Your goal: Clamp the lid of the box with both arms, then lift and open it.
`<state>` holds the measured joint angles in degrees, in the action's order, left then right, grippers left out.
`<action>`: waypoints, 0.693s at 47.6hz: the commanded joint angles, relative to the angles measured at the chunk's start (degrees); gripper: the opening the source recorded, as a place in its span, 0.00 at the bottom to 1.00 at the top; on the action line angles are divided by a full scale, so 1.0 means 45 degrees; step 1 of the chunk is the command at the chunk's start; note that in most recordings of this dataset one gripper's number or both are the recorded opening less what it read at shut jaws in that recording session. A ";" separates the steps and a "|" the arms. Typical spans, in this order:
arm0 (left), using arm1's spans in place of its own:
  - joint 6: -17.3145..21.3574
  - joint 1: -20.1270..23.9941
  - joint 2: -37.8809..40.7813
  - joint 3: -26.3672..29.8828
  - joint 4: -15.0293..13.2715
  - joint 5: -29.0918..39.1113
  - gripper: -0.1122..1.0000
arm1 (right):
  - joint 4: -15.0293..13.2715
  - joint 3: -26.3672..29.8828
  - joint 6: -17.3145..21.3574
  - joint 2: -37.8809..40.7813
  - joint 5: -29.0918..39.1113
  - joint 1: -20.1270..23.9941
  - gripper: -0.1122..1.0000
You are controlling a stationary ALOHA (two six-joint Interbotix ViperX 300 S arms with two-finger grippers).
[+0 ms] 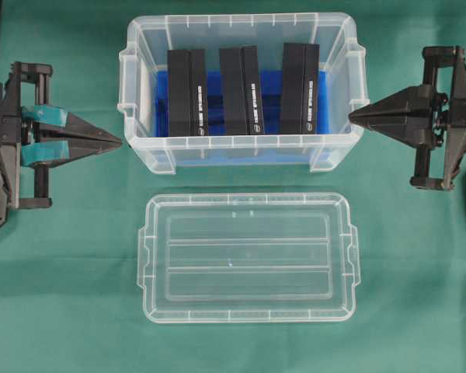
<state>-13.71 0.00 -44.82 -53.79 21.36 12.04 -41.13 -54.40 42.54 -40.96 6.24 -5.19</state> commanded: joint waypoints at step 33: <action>-0.0020 0.0039 0.0020 0.0273 -0.0020 0.0039 0.10 | 0.0020 0.0156 0.0000 0.0059 -0.0039 0.0078 0.10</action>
<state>-13.71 0.09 -44.74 -53.79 21.36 12.30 -41.13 -54.40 42.45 -40.69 6.33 -5.01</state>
